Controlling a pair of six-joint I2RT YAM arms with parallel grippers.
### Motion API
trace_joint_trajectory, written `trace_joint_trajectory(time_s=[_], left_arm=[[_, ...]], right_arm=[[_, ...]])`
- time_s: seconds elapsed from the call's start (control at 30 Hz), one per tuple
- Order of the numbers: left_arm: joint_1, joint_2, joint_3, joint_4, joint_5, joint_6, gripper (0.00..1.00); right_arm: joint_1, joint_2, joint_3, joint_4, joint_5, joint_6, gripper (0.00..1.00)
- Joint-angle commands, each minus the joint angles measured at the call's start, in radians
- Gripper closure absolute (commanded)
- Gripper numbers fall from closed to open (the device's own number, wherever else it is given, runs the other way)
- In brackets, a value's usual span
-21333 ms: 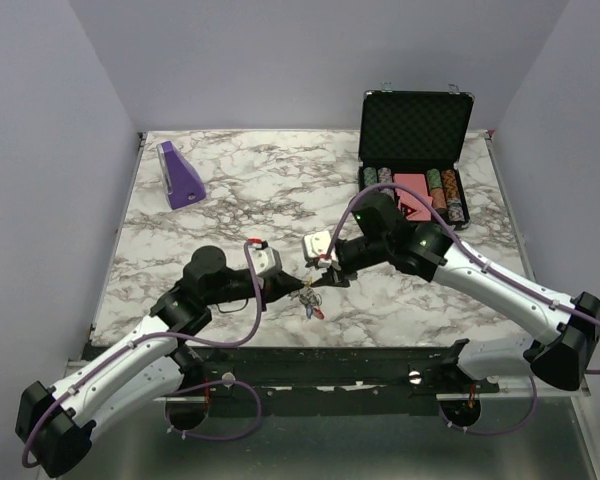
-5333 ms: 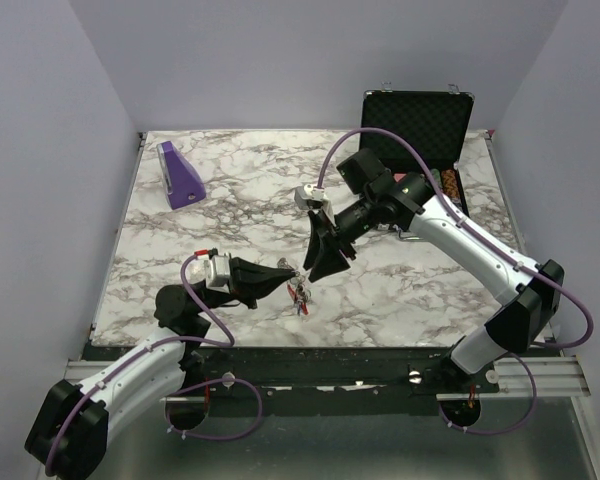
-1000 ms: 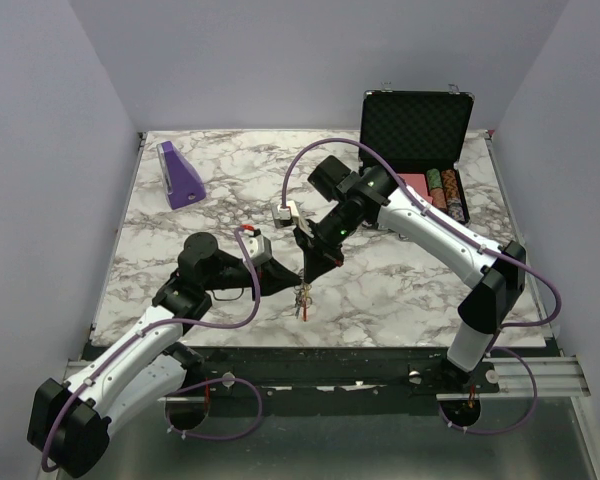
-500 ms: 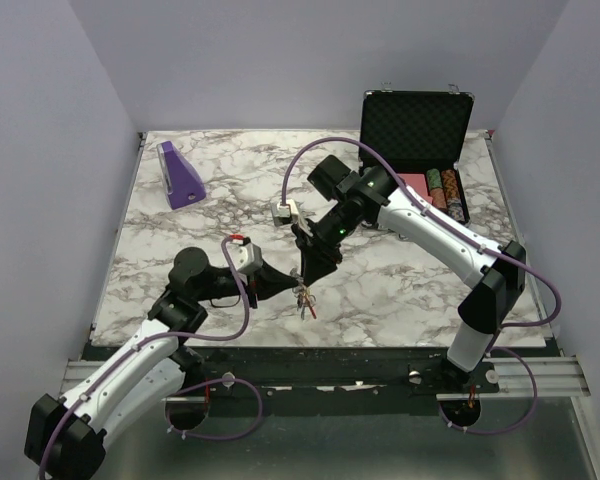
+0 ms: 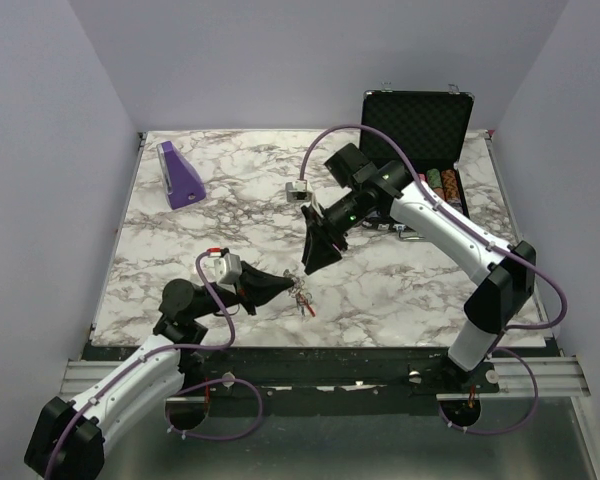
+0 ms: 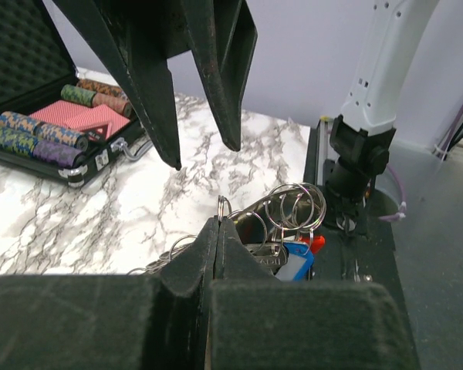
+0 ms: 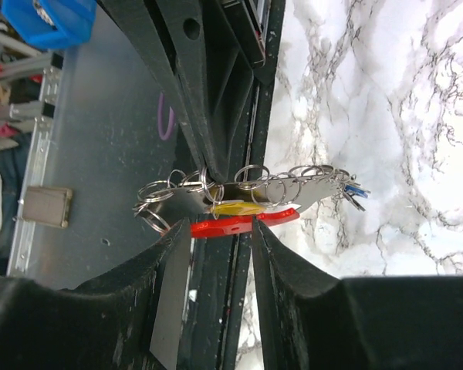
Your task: Put the keys on the keyring
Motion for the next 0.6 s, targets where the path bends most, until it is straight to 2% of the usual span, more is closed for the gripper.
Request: trace_joint_trajectory(time_s=[0.0, 0.17, 0.37, 0.57], left_arm=[[0.001, 0.05, -0.011, 0.312, -0.048, -0.12, 1.0], [0.001, 0.076, 0.009, 0.322, -0.04, -0.124, 1.0], [0.001, 0.074, 0.024, 0.291, -0.037, -0.117, 1.0], [0.001, 0.07, 0.038, 0.276, -0.043, -0.115, 1.0]], right_arm=[[-0.011, -0.06, -0.092, 0.136, -0.093, 0.117, 0.55], [-0.013, -0.1, -0.178, 0.252, -0.116, 0.229, 0.56], [-0.014, -0.117, -0.188, 0.276, -0.137, 0.259, 0.57], [-0.013, -0.124, -0.207, 0.3, -0.131, 0.282, 0.65]])
